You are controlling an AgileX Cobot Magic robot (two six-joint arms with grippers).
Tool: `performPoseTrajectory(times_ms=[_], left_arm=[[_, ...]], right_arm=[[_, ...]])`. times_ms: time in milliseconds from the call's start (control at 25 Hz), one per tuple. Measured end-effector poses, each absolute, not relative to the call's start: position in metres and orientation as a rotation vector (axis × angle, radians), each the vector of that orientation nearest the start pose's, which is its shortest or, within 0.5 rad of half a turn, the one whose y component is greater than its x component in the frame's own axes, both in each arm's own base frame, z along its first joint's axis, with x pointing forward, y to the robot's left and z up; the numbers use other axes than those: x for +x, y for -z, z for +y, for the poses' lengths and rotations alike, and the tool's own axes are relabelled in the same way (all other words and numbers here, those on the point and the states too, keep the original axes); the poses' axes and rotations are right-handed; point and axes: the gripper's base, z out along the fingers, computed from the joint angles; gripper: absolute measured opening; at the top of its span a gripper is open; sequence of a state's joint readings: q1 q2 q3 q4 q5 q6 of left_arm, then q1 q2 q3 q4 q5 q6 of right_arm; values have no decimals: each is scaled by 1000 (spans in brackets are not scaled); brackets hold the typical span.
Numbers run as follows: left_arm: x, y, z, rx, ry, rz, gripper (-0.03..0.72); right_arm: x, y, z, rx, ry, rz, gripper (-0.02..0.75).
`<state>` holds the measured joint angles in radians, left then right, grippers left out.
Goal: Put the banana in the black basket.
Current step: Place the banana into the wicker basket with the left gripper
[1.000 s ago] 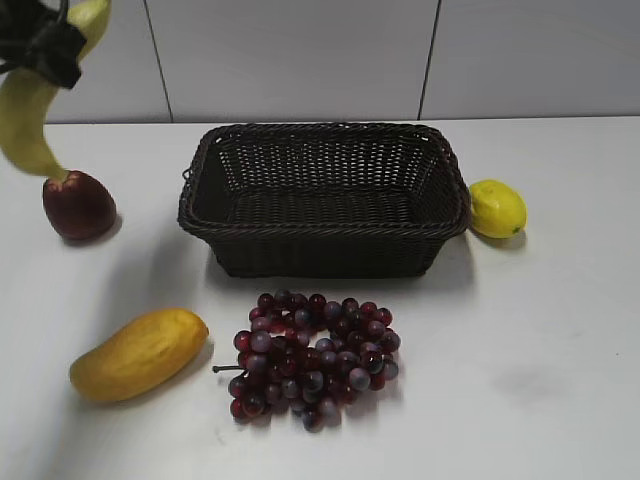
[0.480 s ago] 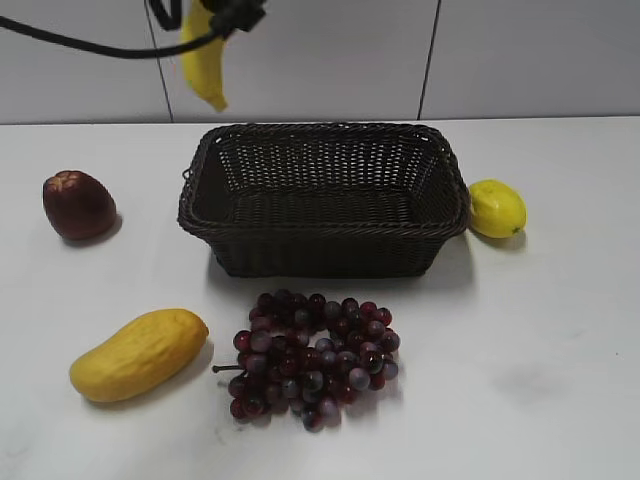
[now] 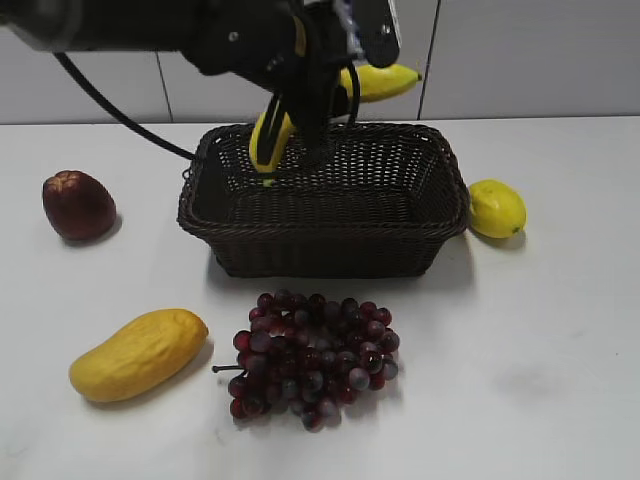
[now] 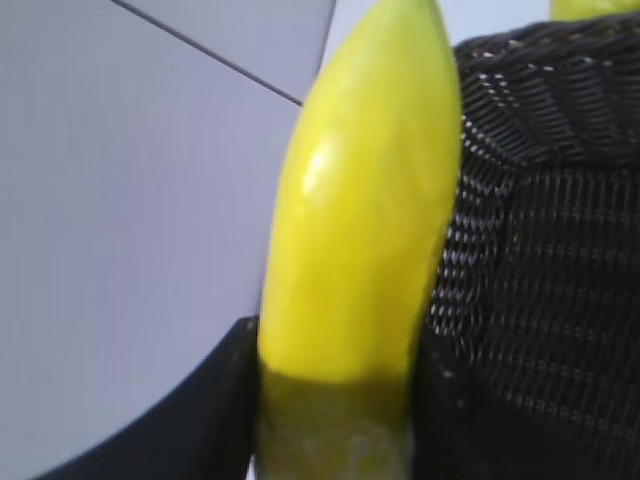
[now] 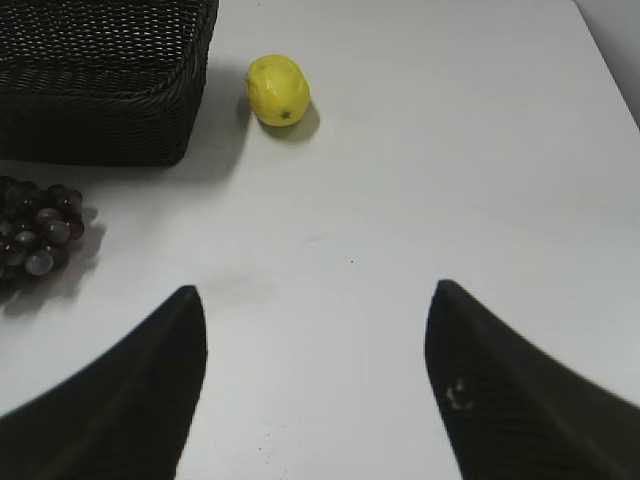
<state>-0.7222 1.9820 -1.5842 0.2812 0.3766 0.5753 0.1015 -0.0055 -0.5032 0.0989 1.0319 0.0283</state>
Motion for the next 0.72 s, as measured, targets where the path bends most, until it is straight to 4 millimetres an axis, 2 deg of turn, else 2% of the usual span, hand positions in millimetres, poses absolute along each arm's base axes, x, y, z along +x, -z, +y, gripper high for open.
performPoseTrajectory(times_ms=[160,280,320,440,480,640,720], left_arm=[[358,-233,-305,1594,-197,1644,402],[358,-230,-306,1593,-190,1654,406],[358,-230,-306,1592,-189,1655,434],[357,-229,-305,1599,-189,1672,618],[357,-229,-304,1604,-192,1681,657],[356,-227,-302,1621,-199,1713,681],[354,-234,-300,1614,-202,1711,680]], right_arm=[[-6,-281,7,-77,-201,2007,519],[-6,-281,7,-77,-201,2007,519],[-6,-281,7,-77,-201,2007,519],[-6,-281,7,-77,-201,2007,519],[-6,-281,7,-77,-201,2007,519],[-6,-281,7,-77,-201,2007,519],[-6,-281,7,-77,-201,2007,519]])
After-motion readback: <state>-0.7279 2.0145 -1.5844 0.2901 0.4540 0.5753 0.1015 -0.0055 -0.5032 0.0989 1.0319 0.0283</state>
